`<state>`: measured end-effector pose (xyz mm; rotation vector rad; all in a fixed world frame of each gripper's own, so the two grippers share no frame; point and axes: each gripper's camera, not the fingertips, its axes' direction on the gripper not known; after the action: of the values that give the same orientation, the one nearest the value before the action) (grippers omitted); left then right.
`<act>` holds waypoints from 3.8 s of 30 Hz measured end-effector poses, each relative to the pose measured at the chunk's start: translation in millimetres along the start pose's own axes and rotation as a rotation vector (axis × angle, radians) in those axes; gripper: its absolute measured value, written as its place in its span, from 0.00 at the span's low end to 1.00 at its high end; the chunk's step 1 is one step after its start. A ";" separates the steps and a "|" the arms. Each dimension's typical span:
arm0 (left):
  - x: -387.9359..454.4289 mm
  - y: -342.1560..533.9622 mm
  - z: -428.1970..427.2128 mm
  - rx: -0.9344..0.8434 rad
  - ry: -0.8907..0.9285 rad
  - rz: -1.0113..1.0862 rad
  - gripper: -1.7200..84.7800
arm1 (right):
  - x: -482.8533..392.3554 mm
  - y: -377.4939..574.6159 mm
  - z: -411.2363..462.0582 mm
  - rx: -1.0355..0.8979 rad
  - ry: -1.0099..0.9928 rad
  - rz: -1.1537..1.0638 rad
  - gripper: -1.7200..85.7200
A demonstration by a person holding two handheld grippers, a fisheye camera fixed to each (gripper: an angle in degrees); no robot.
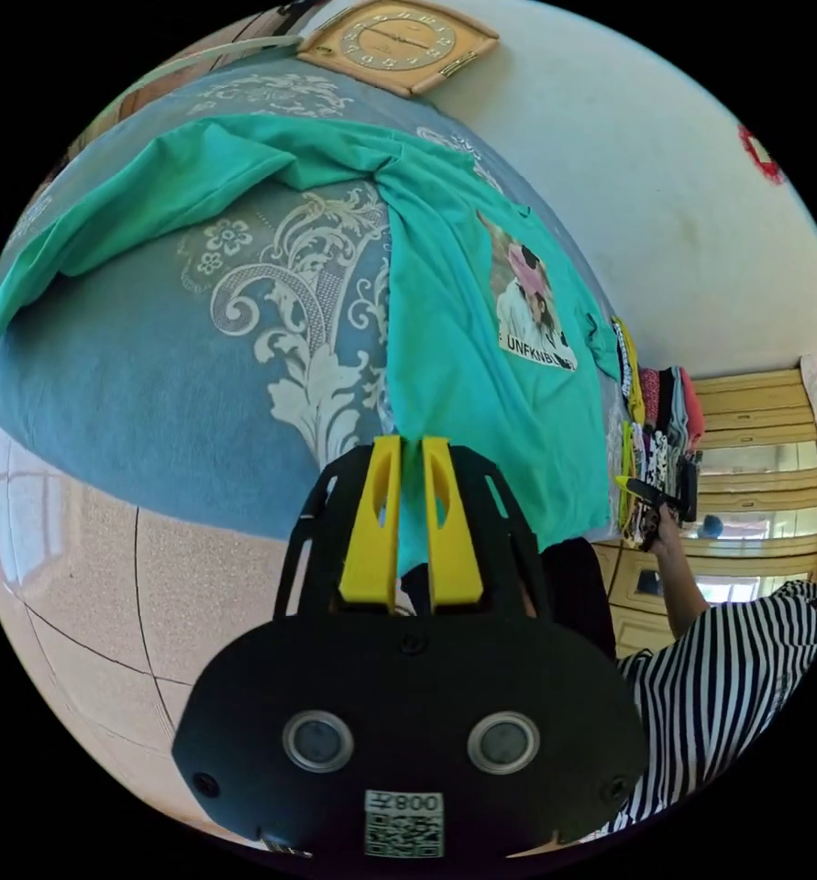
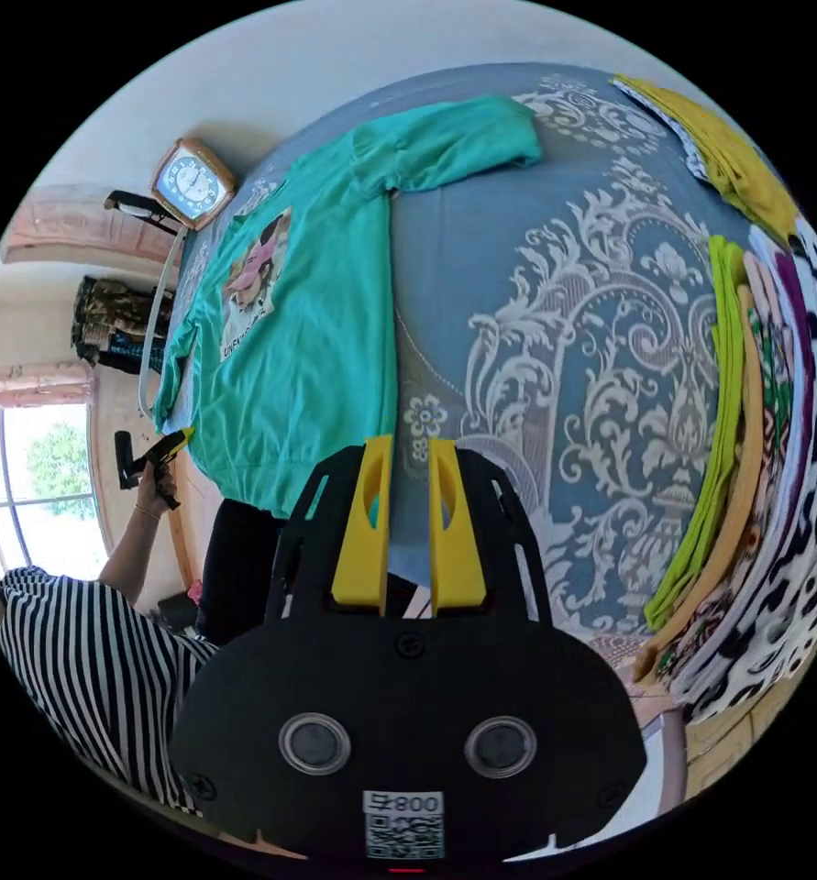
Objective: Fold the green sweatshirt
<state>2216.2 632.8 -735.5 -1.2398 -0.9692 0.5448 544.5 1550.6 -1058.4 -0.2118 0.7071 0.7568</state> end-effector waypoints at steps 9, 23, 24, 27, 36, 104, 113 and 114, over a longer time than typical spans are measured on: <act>-46.9 43.6 -39.2 0.045 0.027 -0.067 0.04 | 34.8 52.6 18.2 -0.021 -0.107 0.076 0.12; -119.0 110.0 -2.1 -0.045 0.125 -0.215 0.09 | 57.7 65.5 32.2 0.007 -0.178 0.128 0.13; -121.1 110.6 1.5 -0.052 0.133 -0.222 0.09 | 57.8 64.8 33.2 0.001 -0.164 0.129 0.12; -126.8 111.4 13.0 -0.070 0.144 -0.238 0.06 | 54.1 62.4 34.3 -0.025 -0.119 0.106 0.13; -141.9 114.2 23.6 -0.066 0.157 -0.234 0.03 | 22.8 59.1 29.2 -0.024 0.083 -0.048 0.13; 216.8 -359.7 472.9 -0.111 0.310 0.655 0.13 | -54.1 -177.7 149.1 0.370 0.272 -0.358 0.13; 264.6 -437.1 545.2 -0.206 0.198 0.706 0.09 | -63.1 -205.0 201.2 0.400 0.353 -0.329 0.09; 266.6 -440.4 549.1 -0.222 0.186 0.708 0.08 | -63.0 -208.6 206.4 0.391 0.356 -0.326 0.08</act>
<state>1822.9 1016.8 -221.4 -1.8091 -0.4183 0.8640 761.8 1452.0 -876.3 -0.0996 1.1112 0.2595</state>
